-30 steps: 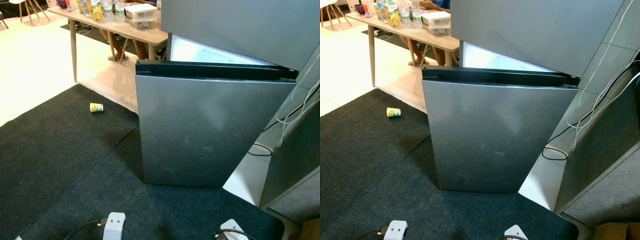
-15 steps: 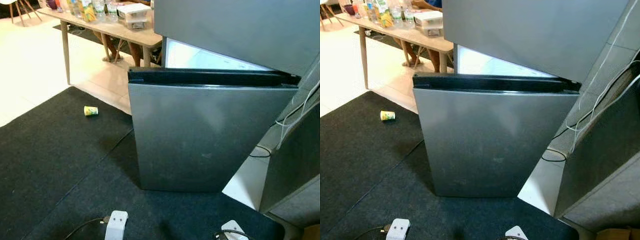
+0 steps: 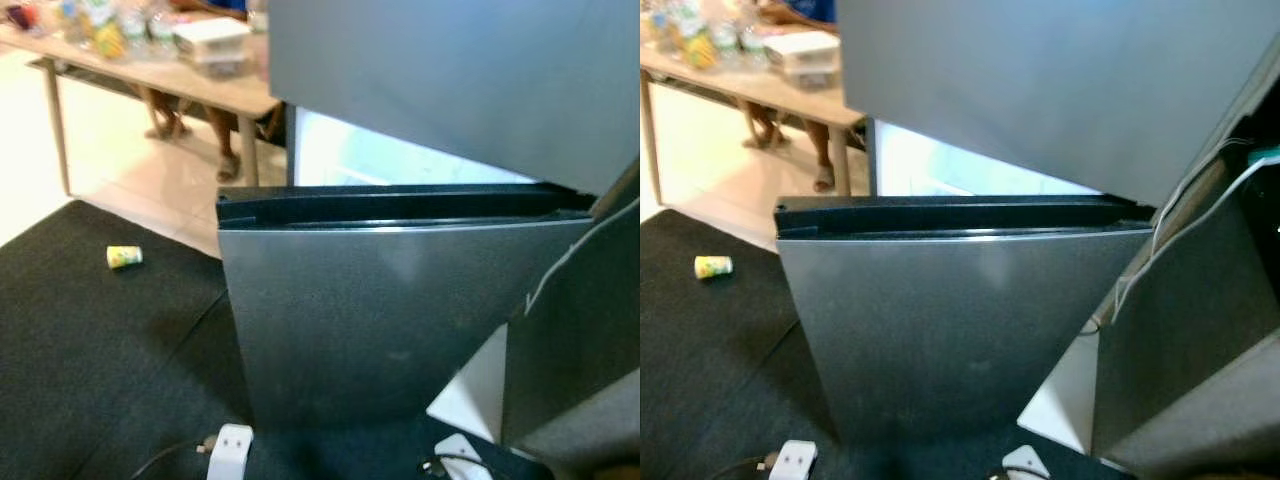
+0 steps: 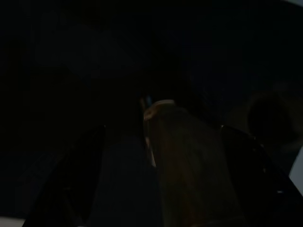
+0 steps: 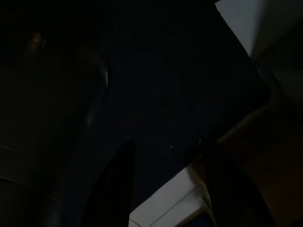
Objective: Restocking fridge
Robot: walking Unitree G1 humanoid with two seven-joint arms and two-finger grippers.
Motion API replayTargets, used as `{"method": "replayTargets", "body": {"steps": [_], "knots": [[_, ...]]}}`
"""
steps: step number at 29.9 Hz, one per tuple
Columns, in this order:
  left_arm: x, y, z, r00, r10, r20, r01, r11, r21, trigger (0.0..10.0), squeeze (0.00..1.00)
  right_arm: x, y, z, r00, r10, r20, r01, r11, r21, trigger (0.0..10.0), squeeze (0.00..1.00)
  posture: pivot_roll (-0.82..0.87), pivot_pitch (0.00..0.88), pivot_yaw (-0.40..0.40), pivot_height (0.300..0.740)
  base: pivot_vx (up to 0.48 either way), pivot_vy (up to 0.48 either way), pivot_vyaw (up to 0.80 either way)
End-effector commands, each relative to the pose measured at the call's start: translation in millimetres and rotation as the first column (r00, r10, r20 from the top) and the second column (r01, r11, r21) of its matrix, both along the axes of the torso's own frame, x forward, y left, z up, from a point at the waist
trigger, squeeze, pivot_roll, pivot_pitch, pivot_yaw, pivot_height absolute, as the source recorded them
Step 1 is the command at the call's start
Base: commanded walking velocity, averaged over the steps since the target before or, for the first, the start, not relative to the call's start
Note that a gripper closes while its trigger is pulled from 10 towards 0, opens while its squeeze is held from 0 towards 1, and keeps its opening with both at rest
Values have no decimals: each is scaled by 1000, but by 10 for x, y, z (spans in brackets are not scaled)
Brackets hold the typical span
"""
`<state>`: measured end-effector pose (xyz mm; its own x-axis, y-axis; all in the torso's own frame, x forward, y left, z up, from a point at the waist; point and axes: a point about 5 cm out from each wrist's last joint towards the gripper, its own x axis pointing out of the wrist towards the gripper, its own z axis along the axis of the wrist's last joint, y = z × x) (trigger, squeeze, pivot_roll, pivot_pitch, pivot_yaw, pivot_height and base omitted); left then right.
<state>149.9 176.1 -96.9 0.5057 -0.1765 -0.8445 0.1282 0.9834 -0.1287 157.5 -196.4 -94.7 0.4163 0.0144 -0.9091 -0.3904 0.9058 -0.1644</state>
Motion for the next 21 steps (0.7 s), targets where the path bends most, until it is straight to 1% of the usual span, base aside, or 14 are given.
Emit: {"method": "replayTargets", "body": {"steps": [1,3,6,7,8,10,11,12,14,16,17,19,20,21], "knots": [[-66,-22,-30,1000,-13,-28,13,1000,2,10000,0,-41,-22,-10,1000,-15,-3,15,1000,25,10000,0,-14,72,-42,740,371,0,0],[-66,-21,-30,1000,-14,-28,14,1000,3,10000,0,-34,-10,-7,1000,-16,2,16,999,38,10000,0,-14,72,-42,740,371,0,0],[-64,-7,-30,1000,-10,-29,11,1000,21,10000,0,32,39,21,999,-27,32,24,995,101,10000,0,-14,72,-42,740,0,0,0],[-63,-8,-30,1000,-8,-29,9,1000,20,10000,0,90,82,46,998,-32,51,24,988,152,10000,0,-22,74,-41,740,0,0,0],[-63,-8,-30,1000,-8,-29,9,1000,20,10000,0,90,82,46,998,-32,51,24,988,152,10000,0,-22,74,-41,740,0,0,0],[-64,-10,-30,1000,-8,-30,9,1000,18,10000,0,226,185,116,995,-34,91,8,962,271,10000,0,-25,73,-41,740,0,0,0],[-64,-10,-30,1000,-8,-30,9,1000,18,10000,0,226,185,116,995,-34,91,8,962,271,10000,0,-25,73,-41,740,0,0,0],[-63,-12,-30,999,-10,-31,10,1000,18,10000,0,301,240,159,993,-30,114,-9,945,327,10000,0,-29,72,-40,740,0,0,0],[-62,-14,-30,999,-11,-31,12,1000,18,10000,0,356,281,193,991,-29,130,-21,929,369,10000,0,-29,72,-40,740,0,0,0],[-60,-18,-30,999,-14,-32,15,1000,17,10000,0,580,443,362,981,-13,191,-95,834,543,10000,0,-30,72,-40,740,0,0,0],[-60,-18,-30,999,-14,-32,15,1000,17,10000,0,580,443,362,981,-13,191,-95,834,543,10000,0,-30,72,-40,740,0,0,0],[-56,-20,-29,999,-17,-32,17,1000,16,10000,0,756,564,539,964,57,258,-216,732,646,10000,0,-33,75,-37,740,0,0,0],[-56,-20,-29,999,-17,-32,17,1000,16,10000,0,756,564,539,964,57,258,-216,732,646,10000,0,-33,75,-37,740,0,0,0],[-57,-21,-29,999,-17,-32,17,1000,16,10000,0,842,619,640,948,114,298,-293,678,674,10000,0,-33,76,-37,740,0,0,0]]}}
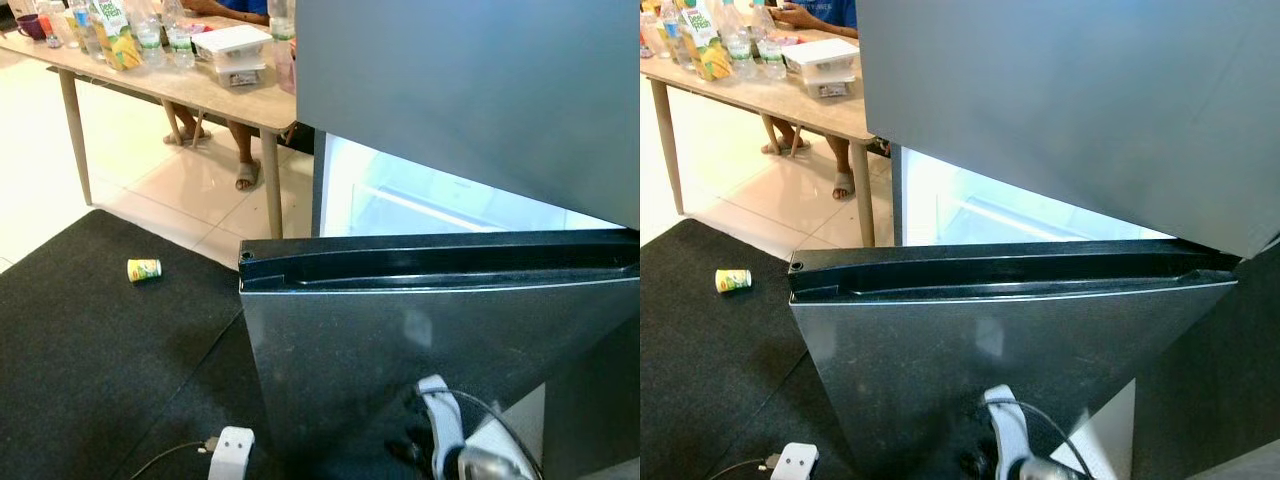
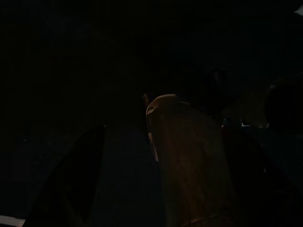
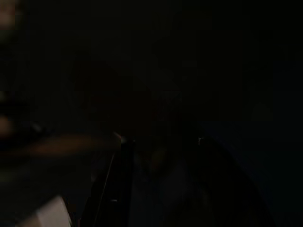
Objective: Restocking fridge
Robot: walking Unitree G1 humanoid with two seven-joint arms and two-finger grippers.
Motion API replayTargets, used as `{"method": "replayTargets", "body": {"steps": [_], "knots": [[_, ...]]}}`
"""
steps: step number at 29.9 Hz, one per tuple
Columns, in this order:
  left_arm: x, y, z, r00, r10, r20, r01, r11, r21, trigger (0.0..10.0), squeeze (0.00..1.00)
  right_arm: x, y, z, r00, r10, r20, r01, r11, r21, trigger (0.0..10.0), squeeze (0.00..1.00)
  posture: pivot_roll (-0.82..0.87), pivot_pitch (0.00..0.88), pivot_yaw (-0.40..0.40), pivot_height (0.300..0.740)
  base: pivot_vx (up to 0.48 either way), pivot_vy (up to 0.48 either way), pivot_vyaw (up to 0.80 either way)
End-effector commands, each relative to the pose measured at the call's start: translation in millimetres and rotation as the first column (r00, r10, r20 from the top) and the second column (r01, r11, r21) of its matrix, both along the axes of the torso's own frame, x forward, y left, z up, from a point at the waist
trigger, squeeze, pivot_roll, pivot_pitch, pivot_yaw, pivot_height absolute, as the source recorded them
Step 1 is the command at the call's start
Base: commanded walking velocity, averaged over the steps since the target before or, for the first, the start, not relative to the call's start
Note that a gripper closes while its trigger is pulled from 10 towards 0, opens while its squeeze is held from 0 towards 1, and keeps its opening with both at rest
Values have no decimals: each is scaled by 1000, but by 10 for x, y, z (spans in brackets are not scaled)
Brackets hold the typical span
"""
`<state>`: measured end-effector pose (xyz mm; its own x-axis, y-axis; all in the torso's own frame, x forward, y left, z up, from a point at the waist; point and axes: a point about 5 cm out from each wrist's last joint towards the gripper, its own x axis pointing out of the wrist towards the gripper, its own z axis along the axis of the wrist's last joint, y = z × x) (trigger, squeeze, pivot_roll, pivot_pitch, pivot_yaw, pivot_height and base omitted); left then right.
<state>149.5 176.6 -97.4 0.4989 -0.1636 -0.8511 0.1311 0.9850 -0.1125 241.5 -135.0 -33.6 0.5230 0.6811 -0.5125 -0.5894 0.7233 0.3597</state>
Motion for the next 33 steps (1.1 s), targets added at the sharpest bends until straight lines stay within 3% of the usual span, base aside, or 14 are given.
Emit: {"method": "replayTargets", "body": {"steps": [1,3,4,8,11,12,13,15,17,18,22,27,30,33], "knots": [[-55,-26,-25,1000,-12,-26,12,1000,-2,10000,0,92,58,140,993,104,55,-109,991,82,10000,0,-32,78,-39,740,0,0,0],[-58,-26,-26,1000,-11,-26,11,1000,-2,10000,0,156,95,224,984,153,91,-162,981,105,10000,0,-30,79,-40,740,0,0,0],[-66,-26,-29,1000,-8,-27,8,1000,-3,10000,0,307,160,386,967,187,173,-207,973,106,10000,0,-27,81,-44,740,0,0,0],[-75,-30,-33,1000,-3,-28,3,1000,-5,10000,0,492,230,575,949,162,271,-195,976,97,10000,0,-23,82,-47,740,0,0,0],[-88,-42,-38,1000,4,-29,-4,1000,-10,10000,0,783,356,896,898,82,432,-121,991,62,10000,0,-14,86,-53,740,0,0,0],[-88,-42,-38,1000,4,-29,-4,1000,-10,10000,0,783,356,896,898,82,432,-121,991,62,10000,0,-14,86,-53,740,0,0,0],[-93,-47,-40,1000,8,-29,-8,1000,-13,10000,0,957,446,1128,850,40,525,-69,997,35,10000,0,-12,86,-54,740,0,0,0],[-94,-48,-40,1000,11,-29,-12,1000,-14,10000,0,1077,507,1298,808,19,590,-18,1000,-7,10000,0,-7,88,-57,740,0,0,0],[-94,-48,-40,1000,14,-28,-14,1000,-15,10000,0,1128,526,1364,790,9,613,14,999,-32,10000,0,-6,88,-58,740,0,0,0],[-96,-49,-41,999,16,-28,-17,1000,-15,10000,0,1211,529,1467,759,1,652,76,993,-90,10000,0,-4,88,-60,740,0,0,0],[-105,-49,-44,999,26,-27,-27,1000,-16,10000,0,1260,489,1510,745,-29,666,138,984,-111,10000,0,8,89,-69,740,0,0,0],[-135,-46,-54,999,32,-32,-33,999,-17,10000,0,1087,456,1173,823,13,568,83,986,-143,10000,0,8,88,-70,740,0,0,0],[-154,-54,-61,999,30,-38,-31,999,-17,10000,0,615,342,489,937,131,324,-40,961,-275,10000,0,3,86,-68,740,0,0,0],[-153,-57,-61,999,27,-39,-27,1000,-16,10000,0,208,106,39,987,81,136,-23,924,-383,10000,0,3,86,-68,740,0,0,0]]}}
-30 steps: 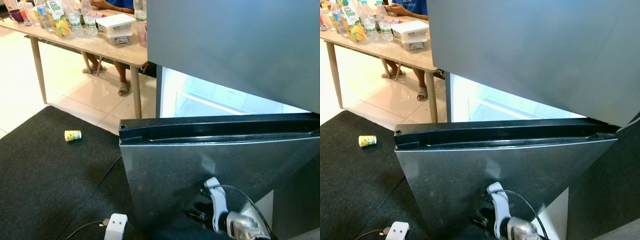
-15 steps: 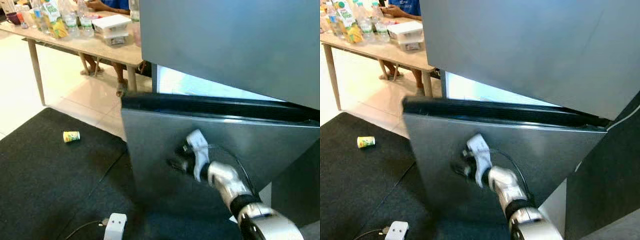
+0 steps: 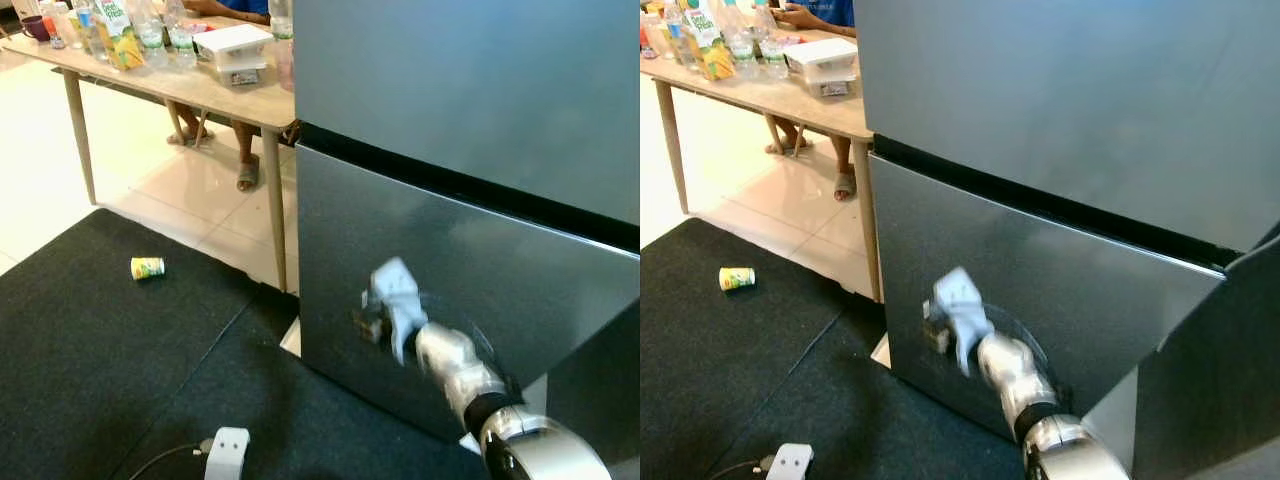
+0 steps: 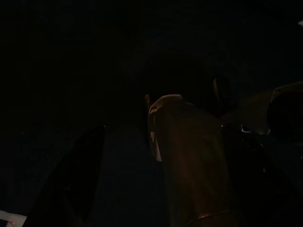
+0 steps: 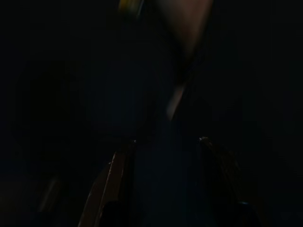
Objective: Restocking fridge
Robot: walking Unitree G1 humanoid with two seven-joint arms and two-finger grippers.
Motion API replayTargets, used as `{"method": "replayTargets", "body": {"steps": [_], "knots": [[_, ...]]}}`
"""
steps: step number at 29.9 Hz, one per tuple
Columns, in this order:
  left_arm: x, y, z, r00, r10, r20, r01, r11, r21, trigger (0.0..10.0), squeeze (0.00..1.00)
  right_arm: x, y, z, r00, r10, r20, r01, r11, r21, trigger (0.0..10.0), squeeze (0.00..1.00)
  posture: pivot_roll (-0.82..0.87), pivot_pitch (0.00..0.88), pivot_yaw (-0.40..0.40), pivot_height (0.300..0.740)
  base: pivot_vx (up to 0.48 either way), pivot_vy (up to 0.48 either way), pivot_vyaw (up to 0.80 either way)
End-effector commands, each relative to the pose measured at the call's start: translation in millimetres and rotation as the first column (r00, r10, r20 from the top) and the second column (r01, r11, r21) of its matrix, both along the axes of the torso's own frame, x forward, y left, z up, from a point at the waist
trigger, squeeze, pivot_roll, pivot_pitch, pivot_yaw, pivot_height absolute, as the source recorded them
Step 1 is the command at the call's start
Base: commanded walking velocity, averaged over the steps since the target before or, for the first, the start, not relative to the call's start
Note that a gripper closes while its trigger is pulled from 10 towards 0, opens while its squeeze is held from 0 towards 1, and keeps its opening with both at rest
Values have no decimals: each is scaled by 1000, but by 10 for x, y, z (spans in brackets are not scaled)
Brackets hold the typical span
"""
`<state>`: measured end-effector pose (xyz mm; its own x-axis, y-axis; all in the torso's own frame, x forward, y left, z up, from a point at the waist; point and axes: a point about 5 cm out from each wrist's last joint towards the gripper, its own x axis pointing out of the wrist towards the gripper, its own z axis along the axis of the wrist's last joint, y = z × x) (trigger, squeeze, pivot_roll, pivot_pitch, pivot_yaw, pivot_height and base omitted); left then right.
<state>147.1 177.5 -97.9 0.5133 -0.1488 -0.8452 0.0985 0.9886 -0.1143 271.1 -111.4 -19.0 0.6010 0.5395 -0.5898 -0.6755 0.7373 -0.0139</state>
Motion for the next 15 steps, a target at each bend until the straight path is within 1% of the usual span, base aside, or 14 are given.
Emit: {"method": "replayTargets", "body": {"steps": [1,2,3,5,6,8,9,10,11,12,13,15], "knots": [[-129,-66,-56,999,-8,-49,7,1000,-14,10000,0,-88,-130,-107,998,-30,-54,27,997,-70,10000,0,3,86,-68,740,0,0,0],[-120,-65,-53,999,-7,-48,7,1000,-14,10000,0,-235,-250,-241,989,-96,-116,84,991,-107,10000,0,1,85,-64,740,0,0,0],[-113,-65,-51,999,-7,-47,6,1000,-14,10000,0,-336,-326,-321,978,-139,-155,119,984,-132,10000,0,1,85,-64,740,0,0,0],[-90,-61,-43,999,-12,-42,11,1000,-12,10000,0,-698,-587,-550,930,-267,-252,211,951,-227,10000,0,-2,84,-57,740,0,0,0],[-90,-61,-43,999,-12,-42,11,1000,-12,10000,0,-698,-587,-550,930,-267,-252,211,951,-227,10000,0,-2,84,-57,740,0,0,0],[-82,-53,-39,999,-16,-40,16,1000,-9,10000,0,-929,-763,-660,894,-344,-289,252,916,-311,10000,0,-3,83,-53,740,0,0,0],[-82,-48,-39,999,-19,-41,18,1000,-7,10000,0,-1068,-873,-713,864,-400,-305,285,889,-359,10000,0,-3,80,-49,740,0,0,0],[-82,-48,-39,999,-19,-41,18,1000,-7,10000,0,-1068,-873,-713,864,-400,-305,285,889,-359,10000,0,-3,80,-49,740,0,0,0],[-82,-44,-38,999,-22,-41,22,1000,-5,10000,0,-1204,-980,-755,841,-441,-313,297,861,-414,10000,0,-2,79,-49,740,0,0,0],[-82,-41,-38,999,-24,-42,24,1000,-4,10000,0,-1295,-1049,-779,827,-464,-317,299,841,-451,10000,0,-2,79,-49,740,0,0,0],[-83,-36,-38,999,-24,-42,24,1000,-2,10000,0,-1366,-1098,-796,814,-484,-322,304,826,-474,10000,0,-3,80,-46,740,0,0,0],[-86,-27,-38,999,-26,-43,26,1000,0,10000,0,-1414,-1129,-806,805,-497,-324,309,817,-487,10000,0,-8,80,-42,740,0,0,0]]}}
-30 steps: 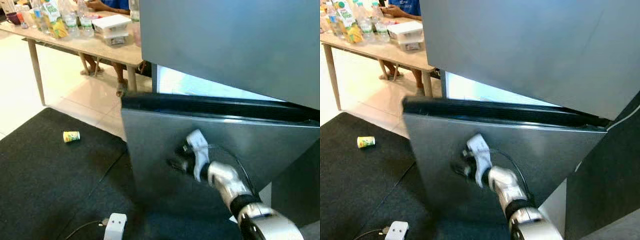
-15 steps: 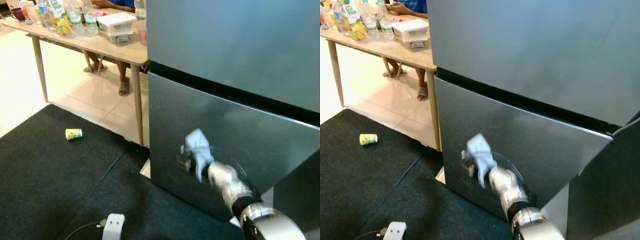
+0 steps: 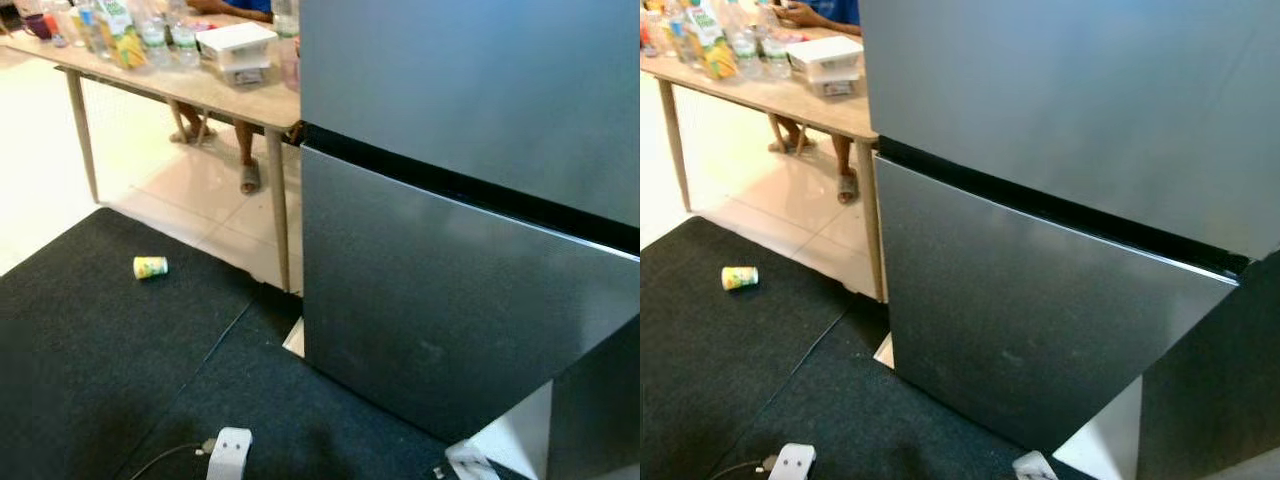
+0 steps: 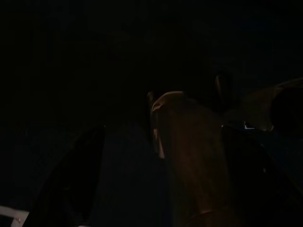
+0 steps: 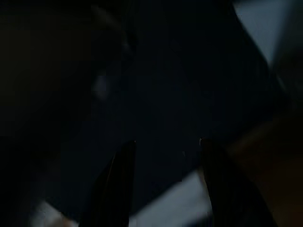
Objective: Restocking fridge
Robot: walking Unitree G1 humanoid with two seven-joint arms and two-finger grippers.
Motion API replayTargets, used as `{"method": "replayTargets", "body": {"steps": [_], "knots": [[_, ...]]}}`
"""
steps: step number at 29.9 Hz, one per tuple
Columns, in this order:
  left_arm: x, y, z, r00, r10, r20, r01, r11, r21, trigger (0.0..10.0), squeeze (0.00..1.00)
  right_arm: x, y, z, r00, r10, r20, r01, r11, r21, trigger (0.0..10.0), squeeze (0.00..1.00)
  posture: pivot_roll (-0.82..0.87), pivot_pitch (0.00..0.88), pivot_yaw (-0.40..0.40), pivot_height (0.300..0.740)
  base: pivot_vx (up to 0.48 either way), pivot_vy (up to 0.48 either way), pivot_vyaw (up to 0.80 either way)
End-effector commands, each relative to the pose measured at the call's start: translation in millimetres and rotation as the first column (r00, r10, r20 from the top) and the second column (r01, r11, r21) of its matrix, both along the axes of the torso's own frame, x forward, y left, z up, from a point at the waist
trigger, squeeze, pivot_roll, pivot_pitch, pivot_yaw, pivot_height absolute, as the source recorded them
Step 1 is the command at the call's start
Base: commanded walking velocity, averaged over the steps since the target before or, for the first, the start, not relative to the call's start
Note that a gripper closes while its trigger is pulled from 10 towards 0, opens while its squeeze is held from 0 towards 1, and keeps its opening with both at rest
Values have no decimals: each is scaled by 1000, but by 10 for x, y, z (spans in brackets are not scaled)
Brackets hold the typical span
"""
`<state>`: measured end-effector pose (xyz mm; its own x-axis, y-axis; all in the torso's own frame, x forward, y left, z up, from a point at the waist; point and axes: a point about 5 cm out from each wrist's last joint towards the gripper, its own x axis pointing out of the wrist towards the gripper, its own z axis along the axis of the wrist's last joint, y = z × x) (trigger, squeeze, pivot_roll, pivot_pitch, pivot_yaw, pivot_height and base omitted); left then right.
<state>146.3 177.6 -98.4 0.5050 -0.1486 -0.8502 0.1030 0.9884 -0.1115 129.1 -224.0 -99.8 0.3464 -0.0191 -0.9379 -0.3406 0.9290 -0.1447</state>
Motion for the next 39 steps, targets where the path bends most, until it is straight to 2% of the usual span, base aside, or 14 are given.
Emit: {"method": "replayTargets", "body": {"steps": [1,6,12,13,15,19,25,28,32,34,36,37,39], "knots": [[-78,-28,-33,999,-20,-35,20,1000,-3,10000,0,5,-3,1,1000,-18,5,18,1000,-5,10000,0,-8,80,-42,740,0,0,0],[-85,20,-31,999,-36,-39,36,999,12,10000,0,50,-4,13,999,-43,25,44,999,-24,10000,0,-14,81,-24,740,0,0,0],[-53,97,-12,999,-34,-32,35,999,35,10000,0,95,73,13,999,-23,40,24,999,-26,10000,0,-29,84,-18,740,0,0,0],[-41,128,-5,999,-32,-31,34,998,48,10000,0,139,107,22,996,-71,57,71,997,7,10000,0,-42,91,-15,740,0,0,0],[-33,144,-1,999,-33,-30,35,998,54,10000,0,179,114,36,994,-84,71,83,996,16,10000,0,-54,93,-14,740,0,0,0],[2,161,13,999,-40,-20,41,996,74,10000,0,251,118,63,994,-57,89,56,998,10,10000,0,-63,91,-25,740,0,0,0],[28,145,21,1000,-6,0,6,997,71,10000,0,206,38,62,998,-30,63,31,999,-9,10000,0,-37,105,-45,740,0,0,0],[-91,130,-20,999,-34,-23,36,997,68,10000,0,107,-40,42,999,-37,38,38,999,-33,10000,0,-47,89,-32,740,0,0,0],[-199,188,-49,997,-55,-62,60,995,85,10000,0,40,-32,17,999,-38,23,39,999,-33,10000,0,-53,86,-20,740,0,0,0],[-200,214,-46,995,-68,-72,75,993,91,10000,0,21,-36,11,999,-36,17,36,999,-35,10000,0,-56,73,0,740,0,0,0],[-136,231,-23,991,-113,-70,120,987,104,10000,0,2,-102,19,994,-108,27,109,993,-41,10000,0,-49,42,22,740,0,0,0],[-136,231,-23,991,-113,-70,120,987,104,10000,0,2,-102,19,994,-108,27,109,993,-41,10000,0,-49,42,22,740,0,0,0],[-14,234,22,993,-115,-36,118,988,98,10000,0,21,-157,39,982,-183,51,185,982,-30,10000,0,-51,47,31,740,0,0,0]]}}
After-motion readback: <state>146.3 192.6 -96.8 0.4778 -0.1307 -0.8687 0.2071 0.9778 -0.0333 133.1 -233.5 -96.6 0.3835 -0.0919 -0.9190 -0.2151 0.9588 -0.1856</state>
